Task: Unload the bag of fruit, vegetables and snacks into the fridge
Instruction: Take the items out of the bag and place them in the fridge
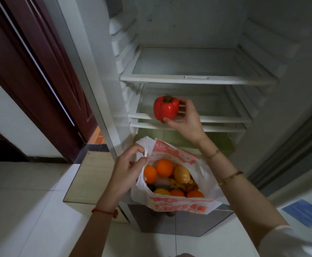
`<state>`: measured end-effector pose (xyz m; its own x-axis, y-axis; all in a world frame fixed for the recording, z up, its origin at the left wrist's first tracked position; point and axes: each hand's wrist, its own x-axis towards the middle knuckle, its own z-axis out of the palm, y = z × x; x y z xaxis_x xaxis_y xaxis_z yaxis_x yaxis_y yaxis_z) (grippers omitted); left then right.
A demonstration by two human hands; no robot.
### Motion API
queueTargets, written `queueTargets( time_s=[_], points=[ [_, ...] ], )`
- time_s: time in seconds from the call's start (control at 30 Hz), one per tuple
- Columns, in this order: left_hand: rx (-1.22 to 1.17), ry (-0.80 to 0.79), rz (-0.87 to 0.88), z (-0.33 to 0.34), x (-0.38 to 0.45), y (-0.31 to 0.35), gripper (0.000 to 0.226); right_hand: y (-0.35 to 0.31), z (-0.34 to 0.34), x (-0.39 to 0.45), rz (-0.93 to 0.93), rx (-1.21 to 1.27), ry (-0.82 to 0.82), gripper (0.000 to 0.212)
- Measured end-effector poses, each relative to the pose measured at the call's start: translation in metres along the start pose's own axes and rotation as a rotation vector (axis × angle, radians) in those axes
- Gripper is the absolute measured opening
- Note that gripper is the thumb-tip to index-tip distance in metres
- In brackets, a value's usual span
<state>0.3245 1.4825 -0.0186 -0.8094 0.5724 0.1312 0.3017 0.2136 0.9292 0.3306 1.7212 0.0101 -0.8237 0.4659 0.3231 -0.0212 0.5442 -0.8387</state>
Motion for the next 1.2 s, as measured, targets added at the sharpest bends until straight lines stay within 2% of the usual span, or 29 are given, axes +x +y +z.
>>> queueTargets(
  time_s=[0.33, 0.6, 0.67, 0.77, 0.8, 0.83, 0.93, 1.03, 1.1, 1.2],
  points=[
    [0.028, 0.012, -0.056, -0.005, 0.001, -0.005, 0.027, -0.003, 0.069, 0.074, 0.042, 0.020, -0.013, 0.076],
    [0.033, 0.047, -0.062, -0.007, -0.003, -0.007, 0.029, 0.000, 0.068, 0.068, 0.071, -0.011, 0.004, 0.086],
    [0.031, 0.044, -0.056, -0.007, -0.006, -0.004, 0.030, -0.003, 0.060, 0.053, 0.059, -0.014, 0.055, 0.074],
    [0.033, 0.053, -0.041, -0.006, -0.011, -0.004, 0.030, -0.006, 0.041, 0.016, -0.093, -0.027, 0.159, 0.026],
    [0.034, 0.056, -0.038, -0.006, -0.013, -0.005, 0.030, -0.004, 0.035, 0.001, -0.148, 0.003, 0.129, 0.013],
    [0.036, 0.060, -0.035, -0.006, -0.015, -0.006, 0.030, -0.002, 0.029, -0.016, -0.186, 0.019, 0.065, 0.009],
    [0.044, 0.073, -0.034, -0.006, -0.021, -0.010, 0.028, 0.014, 0.023, -0.064, -0.217, -0.076, -0.227, 0.026],
    [0.052, 0.082, -0.042, -0.006, -0.025, -0.012, 0.030, 0.040, 0.040, -0.092, -0.199, -0.289, -0.497, 0.024],
    [0.051, 0.091, -0.037, -0.007, -0.028, -0.011, 0.029, 0.059, 0.060, -0.102, -0.169, -0.390, -0.633, 0.019],
    [0.050, 0.091, -0.024, -0.007, -0.032, -0.008, 0.027, 0.084, 0.095, -0.108, -0.215, -0.576, -0.754, 0.034]
  ],
)
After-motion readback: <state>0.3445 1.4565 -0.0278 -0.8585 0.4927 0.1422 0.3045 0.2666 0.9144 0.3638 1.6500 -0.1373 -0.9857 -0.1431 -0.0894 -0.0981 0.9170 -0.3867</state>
